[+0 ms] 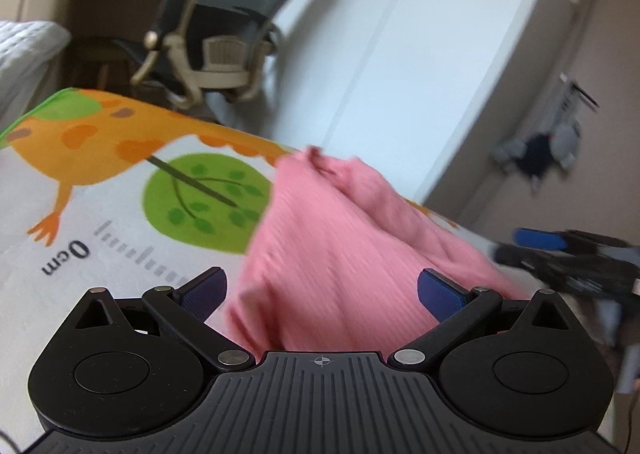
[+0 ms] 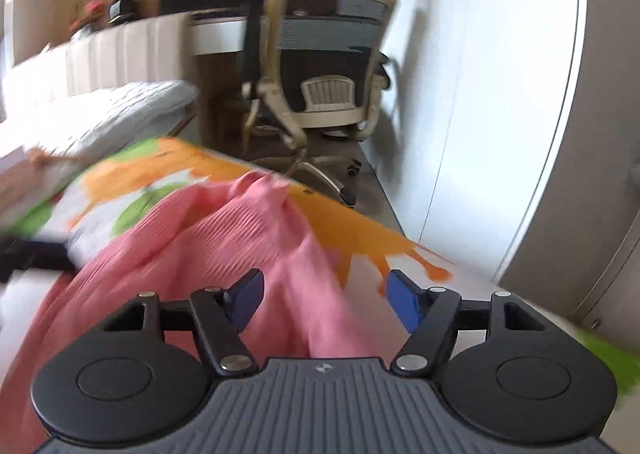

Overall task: Fold clothes
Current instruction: 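Grasp the pink garment with the left gripper while the right gripper grasps another part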

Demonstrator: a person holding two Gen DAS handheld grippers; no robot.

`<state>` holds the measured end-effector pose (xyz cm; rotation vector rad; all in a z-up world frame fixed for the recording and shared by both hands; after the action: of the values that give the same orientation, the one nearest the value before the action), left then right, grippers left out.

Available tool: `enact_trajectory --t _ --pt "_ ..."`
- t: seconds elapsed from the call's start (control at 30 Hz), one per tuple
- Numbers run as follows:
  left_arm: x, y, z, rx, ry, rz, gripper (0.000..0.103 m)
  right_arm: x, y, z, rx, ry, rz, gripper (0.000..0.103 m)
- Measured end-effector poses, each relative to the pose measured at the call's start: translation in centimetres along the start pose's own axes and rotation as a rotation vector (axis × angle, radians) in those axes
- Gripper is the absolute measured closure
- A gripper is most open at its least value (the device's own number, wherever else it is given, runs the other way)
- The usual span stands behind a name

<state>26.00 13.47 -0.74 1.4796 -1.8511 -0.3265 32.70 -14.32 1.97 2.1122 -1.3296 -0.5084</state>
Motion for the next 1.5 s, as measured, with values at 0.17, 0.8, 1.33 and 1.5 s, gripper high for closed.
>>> enact_trajectory --t 0.17,0.8,1.33,1.5 --pt "-0.7 -2.5 0.7 -0.107 0.016 0.068 0.000 0.0 -5.6 1.2 -0.110 -0.131 -0.135 0.065" --pt "5.4 7.4 13.3 -0.296 -0.093 0.197 0.000 -0.7 17.8 16.3 -0.073 0.139 -0.091 0.064" --pt "17.2 13.9 18.3 -0.242 -0.652 0.066 0.024 -3.0 24.1 17.6 0.100 0.210 -0.154 0.042" --pt "14.6 14.4 15.2 -0.202 -0.568 0.093 0.089 -2.6 24.3 18.0 0.098 0.186 -0.126 0.042"
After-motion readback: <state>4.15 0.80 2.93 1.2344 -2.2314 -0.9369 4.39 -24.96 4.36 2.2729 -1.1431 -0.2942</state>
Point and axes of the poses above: each gripper's, at about its wrist camera, not at the fingertips, and y roughly against the way its jaws point, x to its right, z to its underside, the point moved 2 cm from there along -y, roughly the way its jaws point, and after that the axes turned 6 degrees about -x, right-handed, at the moved point
